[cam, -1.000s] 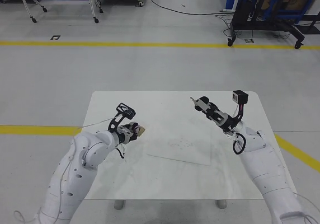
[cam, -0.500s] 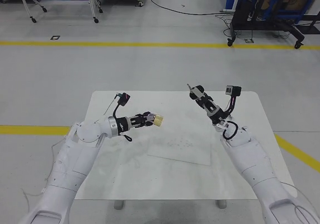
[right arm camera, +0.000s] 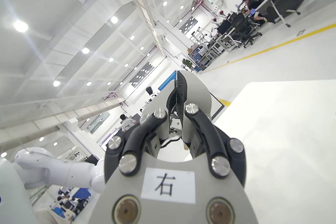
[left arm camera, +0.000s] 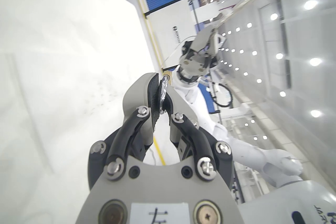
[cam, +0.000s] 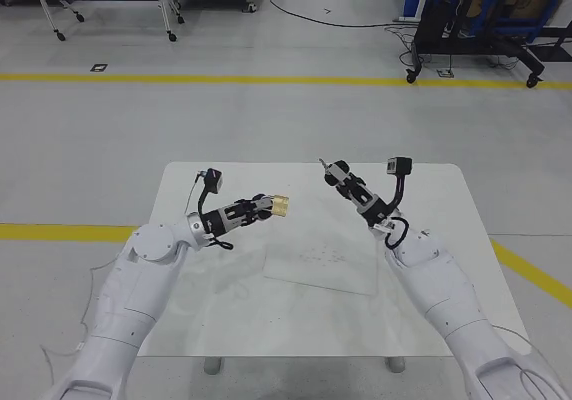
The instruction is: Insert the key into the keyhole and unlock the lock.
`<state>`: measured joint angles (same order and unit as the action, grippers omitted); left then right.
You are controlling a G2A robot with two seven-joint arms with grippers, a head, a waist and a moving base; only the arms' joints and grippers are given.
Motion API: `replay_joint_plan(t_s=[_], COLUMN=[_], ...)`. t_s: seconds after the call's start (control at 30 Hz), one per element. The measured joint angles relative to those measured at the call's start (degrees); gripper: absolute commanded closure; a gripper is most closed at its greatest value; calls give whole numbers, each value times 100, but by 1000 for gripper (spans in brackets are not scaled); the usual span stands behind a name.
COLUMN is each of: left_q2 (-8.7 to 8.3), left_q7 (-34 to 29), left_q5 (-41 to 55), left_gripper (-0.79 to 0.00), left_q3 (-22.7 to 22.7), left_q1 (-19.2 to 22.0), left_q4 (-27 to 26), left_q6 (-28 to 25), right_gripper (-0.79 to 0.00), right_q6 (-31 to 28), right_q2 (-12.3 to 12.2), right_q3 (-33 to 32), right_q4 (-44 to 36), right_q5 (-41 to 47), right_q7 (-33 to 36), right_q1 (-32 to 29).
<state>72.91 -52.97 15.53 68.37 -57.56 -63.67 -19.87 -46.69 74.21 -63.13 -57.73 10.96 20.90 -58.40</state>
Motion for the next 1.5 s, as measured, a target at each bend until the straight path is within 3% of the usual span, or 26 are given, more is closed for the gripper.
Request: replay_joint_plan(t_s=[0.3, 0.63, 1.0, 1.23, 1.5], left_q2=[192, 232, 234, 238, 235], left_q7=[-297, -331, -223, -390, -364], left_q5=[1090, 969, 1111, 1474, 1460], left_gripper=[0, 0, 0, 0, 0], left_q3=[-411, -565, -501, -433, -427], left_q1=[157, 347, 539, 737, 740], left_q4=[499, 752, 889, 1121, 1124], left_q6=[-738, -893, -595, 69, 93], right_gripper=[0, 0, 0, 0, 0], right_q6=[258, 146, 73, 27, 24], right_q2=[204, 323, 237, 153, 151], right_q3=[389, 605, 421, 50, 39], right_q4=[476, 465, 320, 46, 34], right_q5=[201, 608, 1213, 1324, 1335], right_q7=[-163, 407, 1759, 1612, 1617], right_q1=[198, 275, 303, 241, 235])
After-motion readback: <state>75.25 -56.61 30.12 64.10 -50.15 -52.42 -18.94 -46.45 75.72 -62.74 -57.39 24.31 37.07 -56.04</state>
